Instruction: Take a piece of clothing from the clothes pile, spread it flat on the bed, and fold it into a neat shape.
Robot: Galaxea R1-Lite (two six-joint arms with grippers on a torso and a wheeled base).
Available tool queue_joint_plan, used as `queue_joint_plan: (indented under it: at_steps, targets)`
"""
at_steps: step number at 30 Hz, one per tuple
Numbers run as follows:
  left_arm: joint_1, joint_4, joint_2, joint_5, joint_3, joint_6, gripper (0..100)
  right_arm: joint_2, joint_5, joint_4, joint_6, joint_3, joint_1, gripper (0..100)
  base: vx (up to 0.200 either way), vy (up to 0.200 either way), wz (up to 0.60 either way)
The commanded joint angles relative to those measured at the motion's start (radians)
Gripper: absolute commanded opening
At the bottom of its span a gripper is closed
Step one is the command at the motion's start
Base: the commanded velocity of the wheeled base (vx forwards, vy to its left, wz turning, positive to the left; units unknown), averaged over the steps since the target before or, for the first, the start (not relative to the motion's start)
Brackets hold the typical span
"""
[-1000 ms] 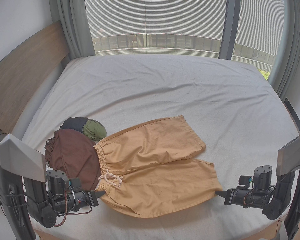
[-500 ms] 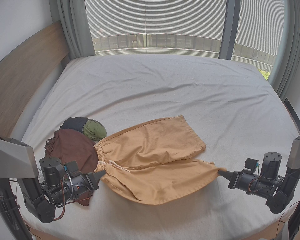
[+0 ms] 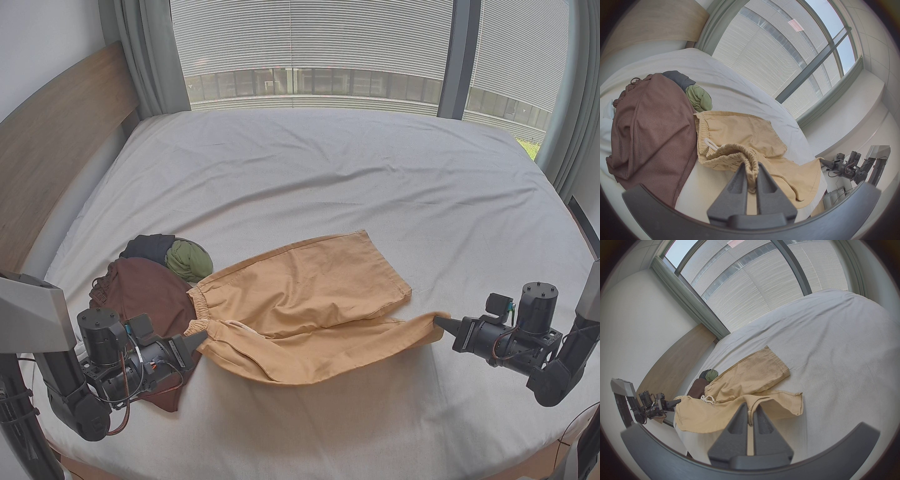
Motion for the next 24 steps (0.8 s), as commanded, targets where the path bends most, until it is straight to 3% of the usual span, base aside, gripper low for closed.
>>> queue_joint_plan:
  at_steps: [1,7,24]
  targets:
    - [0.008,-0.001,0.005,0.000,-0.010,-0.002,0,-0.033,0.002,0.044,0.001,-0.060,-0.011,0,0.000,0.000,0.00]
    - [0.013,-0.001,0.006,0.002,-0.030,-0.028,0,-0.092,0.025,0.226,0.006,-0.174,-0.019,0,0.000,0.000,0.00]
    - [0.059,-0.001,0.028,0.023,-0.085,-0.051,0,-0.076,0.036,0.516,0.006,-0.507,-0.025,0,0.000,0.000,0.00]
